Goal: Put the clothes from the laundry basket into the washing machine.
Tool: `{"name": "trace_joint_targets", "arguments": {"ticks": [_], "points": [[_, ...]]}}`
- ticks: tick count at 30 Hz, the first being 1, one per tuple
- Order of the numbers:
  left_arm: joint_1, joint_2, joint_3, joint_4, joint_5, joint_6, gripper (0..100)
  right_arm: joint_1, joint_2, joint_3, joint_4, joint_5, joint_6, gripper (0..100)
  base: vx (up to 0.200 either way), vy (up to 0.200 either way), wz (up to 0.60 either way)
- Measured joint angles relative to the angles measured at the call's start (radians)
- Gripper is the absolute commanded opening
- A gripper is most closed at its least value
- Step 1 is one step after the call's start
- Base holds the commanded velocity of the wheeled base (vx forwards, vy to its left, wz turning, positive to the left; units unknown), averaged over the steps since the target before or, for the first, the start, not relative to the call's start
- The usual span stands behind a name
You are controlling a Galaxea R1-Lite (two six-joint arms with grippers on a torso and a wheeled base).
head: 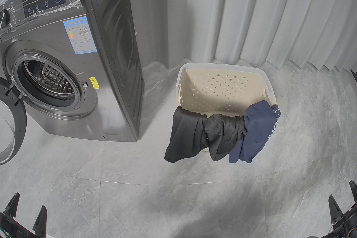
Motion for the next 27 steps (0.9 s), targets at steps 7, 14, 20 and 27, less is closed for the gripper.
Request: {"name": "trace_joint_targets", "arguments": {"ticks": [7,14,20,27], "points": [[0.000,0.000,0.000,0.000,0.000,0.000,100,0.000,0.000,0.000,0.000,0.000,0.000,100,0.000,0.000,0.00],[-0.001,0.000,0.000,-0.001,0.000,0.000,100,0.000,0.000,0.000,0.000,0.000,0.000,100,0.000,-0.200,0.00],[-0.001,0.000,0.000,0.000,0.000,0.000,100,0.000,0.000,0.000,0.000,0.000,0.000,100,0.000,-0.200,0.00],[0.000,0.000,0.000,0.000,0.000,0.000,100,0.000,0.000,0.000,0.000,0.000,0.000,100,0.000,-0.057,0.00]]}}
